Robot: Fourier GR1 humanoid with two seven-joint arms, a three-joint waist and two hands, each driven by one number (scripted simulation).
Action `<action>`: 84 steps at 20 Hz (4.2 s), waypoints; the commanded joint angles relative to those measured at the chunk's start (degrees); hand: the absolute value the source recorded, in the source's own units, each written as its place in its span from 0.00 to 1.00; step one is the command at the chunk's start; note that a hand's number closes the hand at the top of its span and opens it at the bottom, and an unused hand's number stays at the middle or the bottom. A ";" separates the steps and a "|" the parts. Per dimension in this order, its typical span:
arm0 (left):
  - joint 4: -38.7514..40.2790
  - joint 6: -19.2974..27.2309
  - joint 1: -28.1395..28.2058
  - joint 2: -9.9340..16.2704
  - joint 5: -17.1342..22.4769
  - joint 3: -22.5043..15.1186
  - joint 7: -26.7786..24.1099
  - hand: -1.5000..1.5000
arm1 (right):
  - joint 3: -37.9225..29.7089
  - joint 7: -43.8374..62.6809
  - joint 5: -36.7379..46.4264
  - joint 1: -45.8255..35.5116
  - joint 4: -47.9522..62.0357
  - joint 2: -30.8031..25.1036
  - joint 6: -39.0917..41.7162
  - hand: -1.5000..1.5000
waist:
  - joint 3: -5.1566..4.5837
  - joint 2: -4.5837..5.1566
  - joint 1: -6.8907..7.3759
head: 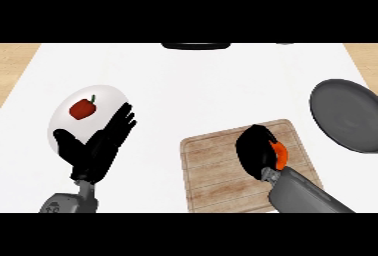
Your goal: Pick the squash from the cutting board and place it in the pan
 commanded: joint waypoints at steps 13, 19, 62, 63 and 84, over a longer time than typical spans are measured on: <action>-3.86 1.28 3.13 -0.09 -1.01 -0.47 0.65 0.50 | -32.06 33.04 -6.58 9.03 -12.94 20.95 -29.85 1.00 | 0.12 -0.57 -1.18; -0.45 -0.25 2.41 -0.03 -0.15 0.76 -0.68 0.50 | -32.89 36.14 -7.81 11.54 -23.85 24.15 -40.66 1.00 | 0.05 -0.25 -1.05; -0.73 -2.73 -0.71 -2.70 -2.33 0.38 0.42 0.50 | -78.04 -18.34 -43.63 -8.84 64.45 -11.53 -74.24 0.00 | 0.38 1.80 4.15; -1.05 -1.87 -2.28 -3.48 -3.17 -0.45 1.14 0.50 | -77.93 -19.36 -43.74 -9.47 65.18 -12.29 -72.43 0.00 | 0.42 1.69 3.71; -2.29 -3.08 1.67 -3.03 -1.89 0.97 -0.19 0.50 | -100.79 -52.86 -72.90 -0.33 64.27 -13.88 -41.99 0.00 | 0.41 0.85 1.47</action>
